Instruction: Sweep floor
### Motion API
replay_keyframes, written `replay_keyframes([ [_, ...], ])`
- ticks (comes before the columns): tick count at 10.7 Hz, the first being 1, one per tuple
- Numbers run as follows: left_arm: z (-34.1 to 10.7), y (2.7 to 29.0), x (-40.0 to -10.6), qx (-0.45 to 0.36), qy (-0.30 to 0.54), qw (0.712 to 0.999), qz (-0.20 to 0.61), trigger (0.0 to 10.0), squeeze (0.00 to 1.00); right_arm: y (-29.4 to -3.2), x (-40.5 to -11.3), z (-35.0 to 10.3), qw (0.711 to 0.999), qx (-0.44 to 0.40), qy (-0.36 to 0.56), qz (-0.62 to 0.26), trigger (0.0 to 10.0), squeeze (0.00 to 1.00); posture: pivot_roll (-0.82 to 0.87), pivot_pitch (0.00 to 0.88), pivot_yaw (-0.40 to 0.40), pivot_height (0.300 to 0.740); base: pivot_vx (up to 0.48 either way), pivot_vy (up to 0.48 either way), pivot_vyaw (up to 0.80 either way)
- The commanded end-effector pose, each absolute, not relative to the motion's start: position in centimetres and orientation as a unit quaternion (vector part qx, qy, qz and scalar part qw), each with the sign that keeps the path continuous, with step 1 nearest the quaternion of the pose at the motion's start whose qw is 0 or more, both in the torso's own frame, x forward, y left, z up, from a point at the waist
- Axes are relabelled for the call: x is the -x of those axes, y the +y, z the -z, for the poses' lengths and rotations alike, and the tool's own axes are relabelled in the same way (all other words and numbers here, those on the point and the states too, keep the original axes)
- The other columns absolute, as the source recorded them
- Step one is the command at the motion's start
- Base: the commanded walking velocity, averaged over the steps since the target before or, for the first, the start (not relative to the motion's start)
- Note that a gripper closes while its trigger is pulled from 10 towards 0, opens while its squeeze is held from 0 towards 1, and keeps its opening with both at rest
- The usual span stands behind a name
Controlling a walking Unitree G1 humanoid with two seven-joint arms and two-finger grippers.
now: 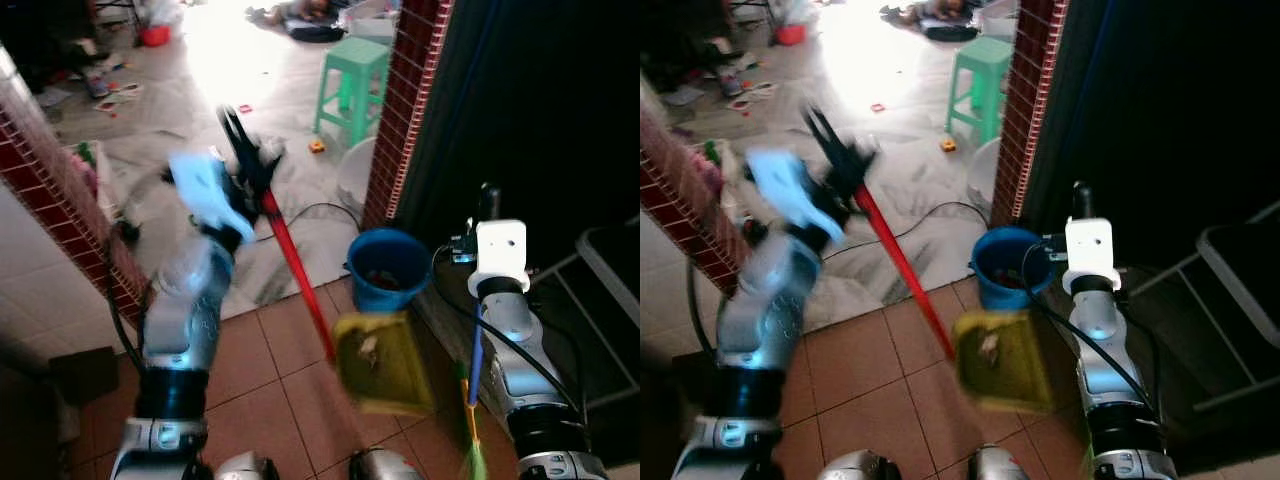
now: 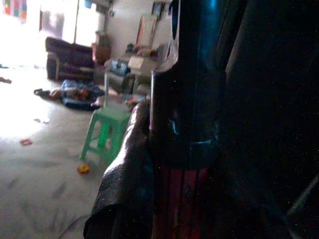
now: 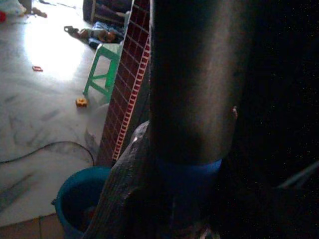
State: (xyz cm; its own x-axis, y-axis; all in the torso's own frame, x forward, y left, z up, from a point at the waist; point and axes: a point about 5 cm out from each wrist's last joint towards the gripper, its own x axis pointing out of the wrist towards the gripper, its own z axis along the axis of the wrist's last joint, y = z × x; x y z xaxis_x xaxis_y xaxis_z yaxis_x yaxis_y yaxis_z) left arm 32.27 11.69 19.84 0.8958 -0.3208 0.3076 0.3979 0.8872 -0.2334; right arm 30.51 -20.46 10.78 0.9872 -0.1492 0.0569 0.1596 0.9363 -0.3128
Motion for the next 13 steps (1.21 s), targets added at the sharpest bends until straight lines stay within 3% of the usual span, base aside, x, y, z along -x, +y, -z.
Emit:
replay_keyframes([
  [1,-22.9,11.7,-32.2,0.171,-0.186,0.949,0.189,10.0,0.00,-20.3,-30.8,-11.3,0.982,0.174,-0.025,0.076,10.0,0.00,-0.04,0.000,0.006,0.740,0.000,0.000,-0.43],
  [6,-26.6,14.4,-33.7,0.161,-0.239,0.948,0.136,10.0,0.00,-20.6,-30.6,-10.0,0.979,0.189,0.002,0.073,10.0,0.00,-0.04,0.000,-0.002,0.740,0.058,0.000,0.00],
  [10,-26.7,13.8,-34.3,0.152,-0.244,0.947,0.141,10.0,0.00,-20.5,-30.7,-10.1,0.979,0.189,-0.002,0.074,10.0,0.00,-0.05,0.000,0.007,0.740,0.480,0.000,0.00],
  [13,-26.8,13.8,-34.4,0.154,-0.249,0.945,0.143,10.0,0.00,-20.4,-30.7,-10.0,0.980,0.186,-0.003,0.072,10.0,0.00,-0.04,0.000,0.007,0.740,0.480,0.000,-0.41],
])
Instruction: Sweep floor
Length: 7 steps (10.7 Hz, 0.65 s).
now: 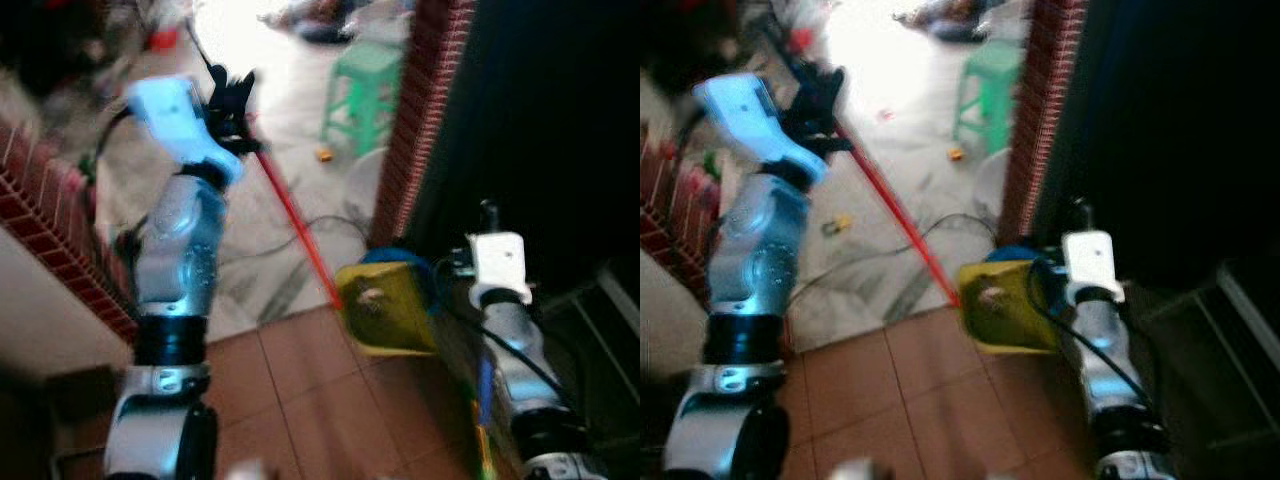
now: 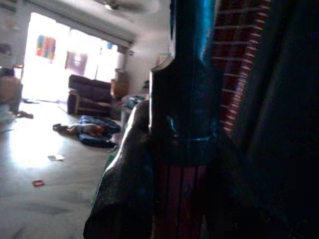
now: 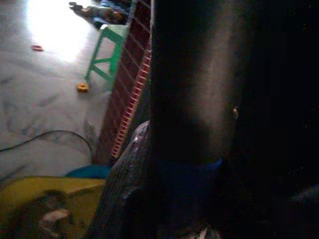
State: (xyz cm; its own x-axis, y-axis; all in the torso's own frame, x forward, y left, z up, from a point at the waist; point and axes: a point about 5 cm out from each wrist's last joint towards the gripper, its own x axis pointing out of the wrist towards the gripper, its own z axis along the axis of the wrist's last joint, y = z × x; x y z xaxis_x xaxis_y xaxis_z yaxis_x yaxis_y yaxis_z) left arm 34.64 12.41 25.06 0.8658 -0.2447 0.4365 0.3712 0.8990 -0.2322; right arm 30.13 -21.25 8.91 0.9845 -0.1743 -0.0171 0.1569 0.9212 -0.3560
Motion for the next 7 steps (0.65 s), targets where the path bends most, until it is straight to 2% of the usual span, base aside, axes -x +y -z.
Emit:
replay_keyframes([
  [1,-26.95,13.94,-34.31,0.153,-0.253,0.945,0.140,10.0,0.00,-20.41,-30.68,-9.97,0.980,0.188,-0.003,0.070,10.0,0.00,-0.04,0.000,0.007,0.740,0.480,0.000,0.00],
  [3,-27.00,13.85,-34.32,0.155,-0.256,0.944,0.141,10.0,0.00,-20.47,-30.75,-10.02,0.979,0.190,-0.003,0.068,10.0,0.00,-0.05,0.000,0.004,0.740,0.480,0.000,0.00],
  [7,-26.88,13.10,-33.87,0.115,-0.270,0.944,0.152,10.0,0.00,-20.49,-30.80,-10.04,0.979,0.191,-0.003,0.066,10.0,0.00,-0.05,0.000,-0.003,0.740,0.000,0.000,0.00],
])
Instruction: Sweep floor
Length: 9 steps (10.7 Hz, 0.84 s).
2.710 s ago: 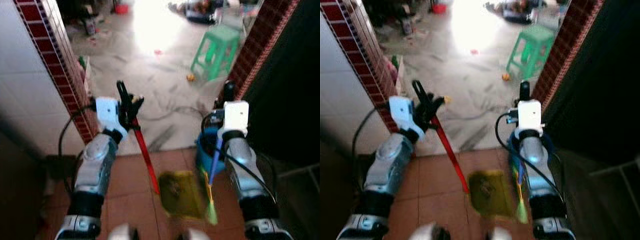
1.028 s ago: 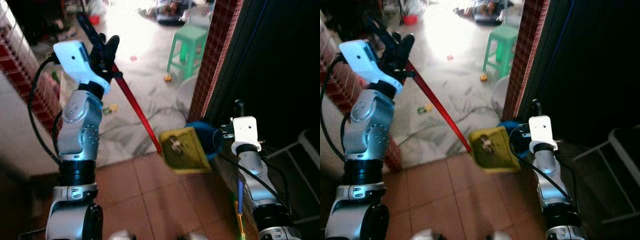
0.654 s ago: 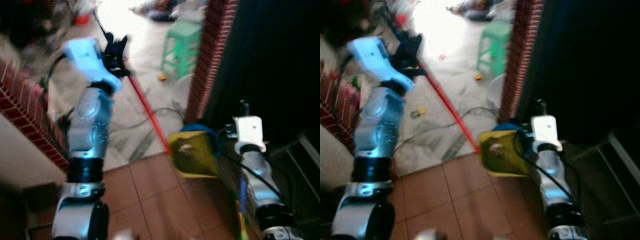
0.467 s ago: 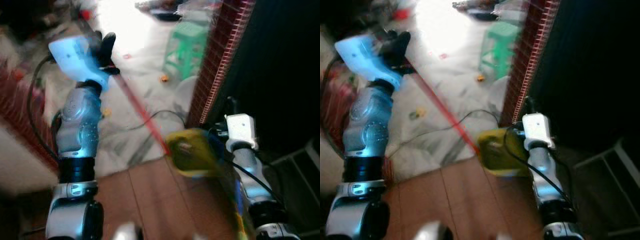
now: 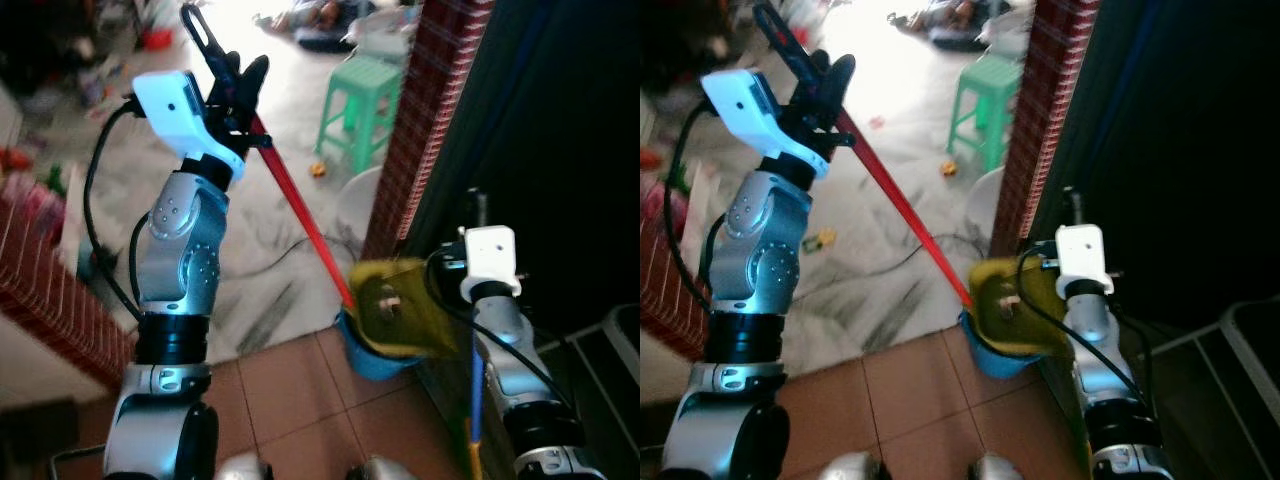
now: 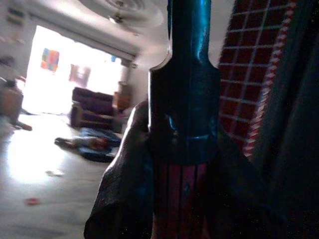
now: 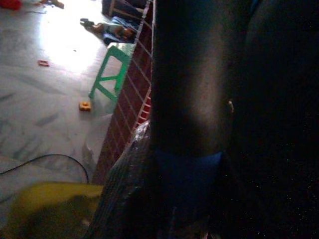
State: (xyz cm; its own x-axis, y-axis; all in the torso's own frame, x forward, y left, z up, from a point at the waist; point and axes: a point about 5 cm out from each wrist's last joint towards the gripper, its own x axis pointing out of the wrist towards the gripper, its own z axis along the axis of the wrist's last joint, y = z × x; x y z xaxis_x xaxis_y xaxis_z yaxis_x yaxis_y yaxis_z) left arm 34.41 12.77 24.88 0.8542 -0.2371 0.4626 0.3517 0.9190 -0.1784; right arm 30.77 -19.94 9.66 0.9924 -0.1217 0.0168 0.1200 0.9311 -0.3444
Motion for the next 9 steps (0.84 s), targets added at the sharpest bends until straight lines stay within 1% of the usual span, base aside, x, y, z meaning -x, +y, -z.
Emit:
replay_keyframes([
  [1,-26.8,12.7,-33.7,0.098,-0.274,0.944,0.158,10.0,0.00,-20.5,-30.8,-10.1,0.980,0.190,-0.004,0.066,10.0,0.00,-0.05,0.000,-0.004,0.740,0.000,0.000,0.00],
  [3,-26.4,11.7,-33.3,0.059,-0.287,0.944,0.150,10.0,0.00,-20.4,-30.8,-10.1,0.980,0.190,-0.005,0.065,10.0,0.00,-0.04,0.000,-0.004,0.740,0.000,0.000,0.00],
  [4,-26.2,11.3,-33.2,0.055,-0.288,0.944,0.149,10.0,0.00,-20.3,-30.9,-10.2,0.980,0.189,-0.007,0.065,10.0,0.00,-0.05,0.000,-0.005,0.740,0.000,0.000,0.00],
  [6,-25.7,9.3,-33.0,0.049,-0.293,0.940,0.166,10.0,0.00,-20.2,-30.9,-10.3,0.980,0.187,-0.009,0.065,10.0,0.00,-0.05,0.000,-0.001,0.740,0.000,0.000,0.00],
  [9,-25.8,7.9,-33.1,0.038,-0.309,0.936,0.162,10.0,0.00,-20.3,-30.8,-10.3,0.980,0.186,-0.011,0.069,10.0,0.00,-0.06,0.000,0.007,0.740,0.000,0.000,0.00],
])
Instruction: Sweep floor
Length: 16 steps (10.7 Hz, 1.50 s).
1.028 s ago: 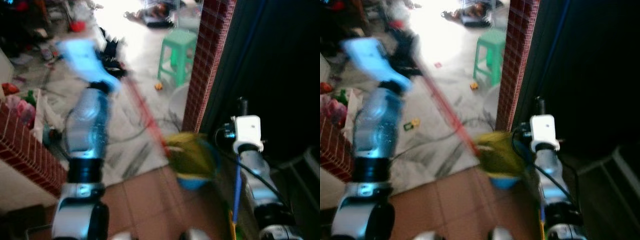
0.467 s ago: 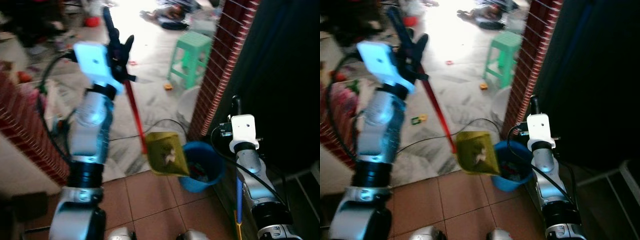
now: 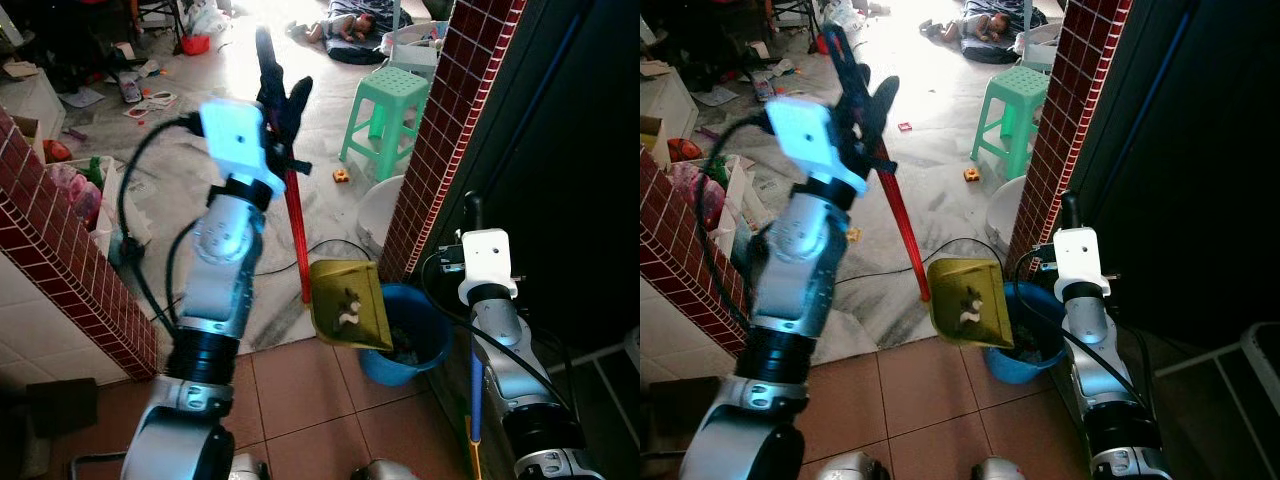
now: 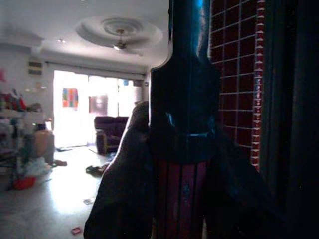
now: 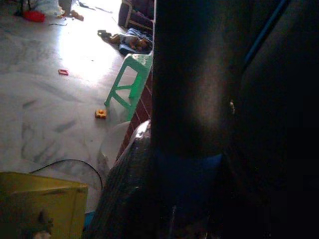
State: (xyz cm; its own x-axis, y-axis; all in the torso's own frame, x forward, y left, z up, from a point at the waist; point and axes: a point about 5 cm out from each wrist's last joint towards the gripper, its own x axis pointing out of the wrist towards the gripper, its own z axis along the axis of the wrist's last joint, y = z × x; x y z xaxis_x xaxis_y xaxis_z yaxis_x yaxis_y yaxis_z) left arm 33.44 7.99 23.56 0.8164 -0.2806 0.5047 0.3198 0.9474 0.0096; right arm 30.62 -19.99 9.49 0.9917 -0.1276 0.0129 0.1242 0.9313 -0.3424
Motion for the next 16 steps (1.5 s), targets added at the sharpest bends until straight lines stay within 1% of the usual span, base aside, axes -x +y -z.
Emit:
replay_keyframes([
  [1,-25.9,7.5,-33.2,0.027,-0.320,0.935,0.148,10.0,0.00,-20.2,-30.8,-10.3,0.980,0.185,-0.012,0.071,10.0,0.00,-0.06,0.000,0.011,0.740,0.000,0.000,0.00],
  [2,-26.0,6.3,-33.0,0.024,-0.327,0.930,0.164,10.0,0.00,-20.1,-30.8,-10.3,0.980,0.184,-0.013,0.071,10.0,0.00,-0.06,0.000,0.014,0.740,0.000,0.000,0.00],
  [5,-25.8,0.9,-31.2,0.015,-0.353,0.895,0.271,10.0,0.00,-19.6,-31.0,-10.5,0.981,0.180,-0.022,0.071,10.0,0.00,-0.07,0.000,0.024,0.740,0.000,0.000,0.00],
  [7,-25.7,-1.8,-29.8,0.012,-0.362,0.868,0.338,10.0,0.00,-19.7,-31.0,-10.7,0.981,0.179,-0.027,0.075,10.0,0.00,-0.07,0.000,0.027,0.740,0.000,0.000,0.00],
  [8,-25.1,-4.1,-27.8,-0.027,-0.376,0.812,0.446,10.0,0.00,-19.8,-31.1,-10.8,0.980,0.179,-0.030,0.077,10.0,0.00,-0.07,0.000,0.027,0.740,0.000,0.000,0.00],
  [10,-24.3,-5.6,-25.5,-0.079,-0.388,0.735,0.550,10.0,0.00,-19.7,-31.2,-11.1,0.980,0.179,-0.036,0.078,10.0,0.00,-0.06,0.000,0.024,0.740,0.000,0.000,0.00],
  [12,-24.2,-6.5,-24.3,-0.107,-0.398,0.688,0.597,10.0,0.00,-19.4,-31.5,-11.2,0.980,0.179,-0.040,0.074,10.0,0.00,-0.05,0.000,0.024,0.740,0.000,0.000,0.00],
  [14,-25.3,-6.3,-24.4,-0.117,-0.430,0.686,0.575,10.0,0.00,-19.5,-31.7,-11.3,0.979,0.183,-0.045,0.075,10.0,0.00,-0.06,0.000,0.021,0.740,0.000,0.000,0.00],
  [15,-25.8,-6.1,-24.7,-0.106,-0.433,0.699,0.559,10.0,0.00,-19.5,-31.7,-11.3,0.979,0.183,-0.045,0.074,10.0,0.00,-0.06,0.000,0.021,0.740,0.000,0.000,0.00],
  [16,-27.4,-5.2,-25.7,-0.092,-0.450,0.724,0.515,10.0,0.00,-19.4,-31.8,-11.3,0.980,0.182,-0.045,0.071,10.0,0.00,-0.05,0.000,0.017,0.740,0.000,0.000,0.00],
])
